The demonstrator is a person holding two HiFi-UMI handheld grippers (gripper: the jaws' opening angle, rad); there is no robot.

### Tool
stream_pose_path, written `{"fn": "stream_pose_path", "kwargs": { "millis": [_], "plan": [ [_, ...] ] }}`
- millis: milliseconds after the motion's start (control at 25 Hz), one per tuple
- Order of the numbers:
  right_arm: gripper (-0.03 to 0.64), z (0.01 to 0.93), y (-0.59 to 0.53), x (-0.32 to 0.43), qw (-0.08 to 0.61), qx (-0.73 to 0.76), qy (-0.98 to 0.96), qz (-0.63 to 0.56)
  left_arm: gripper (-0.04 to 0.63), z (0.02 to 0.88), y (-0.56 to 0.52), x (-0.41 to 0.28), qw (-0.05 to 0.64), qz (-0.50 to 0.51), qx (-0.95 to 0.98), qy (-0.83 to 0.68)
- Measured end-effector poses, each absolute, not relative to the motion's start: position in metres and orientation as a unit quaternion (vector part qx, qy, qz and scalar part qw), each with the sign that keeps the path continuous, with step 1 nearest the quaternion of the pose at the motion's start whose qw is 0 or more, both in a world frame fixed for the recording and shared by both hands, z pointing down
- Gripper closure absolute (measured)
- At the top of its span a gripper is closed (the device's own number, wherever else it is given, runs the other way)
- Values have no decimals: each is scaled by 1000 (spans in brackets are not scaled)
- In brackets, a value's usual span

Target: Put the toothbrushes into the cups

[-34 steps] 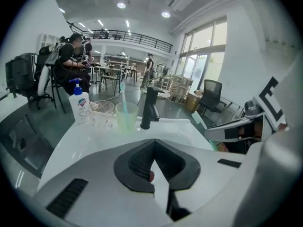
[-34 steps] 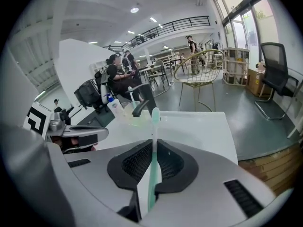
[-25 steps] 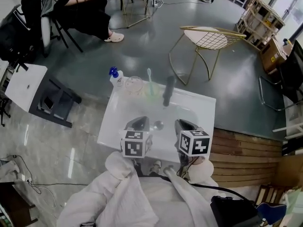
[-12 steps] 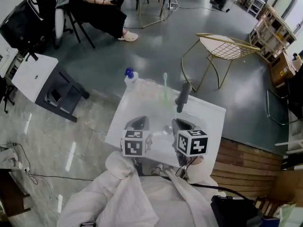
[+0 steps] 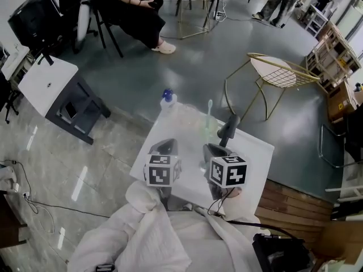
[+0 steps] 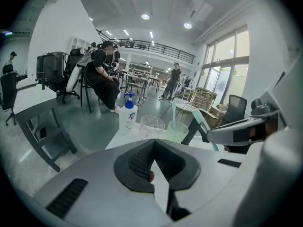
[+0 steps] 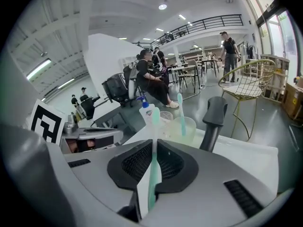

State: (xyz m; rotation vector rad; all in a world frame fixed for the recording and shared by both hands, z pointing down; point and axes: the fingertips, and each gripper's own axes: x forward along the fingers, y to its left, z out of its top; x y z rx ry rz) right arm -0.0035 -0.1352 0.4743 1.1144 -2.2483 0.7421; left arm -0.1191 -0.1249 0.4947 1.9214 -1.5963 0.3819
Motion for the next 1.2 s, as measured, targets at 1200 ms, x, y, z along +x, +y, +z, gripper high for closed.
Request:
{"fn": "stream_pose_path", "kwargs": {
  "millis": [1200],
  "plan": [
    [575,439,-265,-79,199,427,-839,271,597,480,-226,-212,285,137,727,-609]
  ]
}}
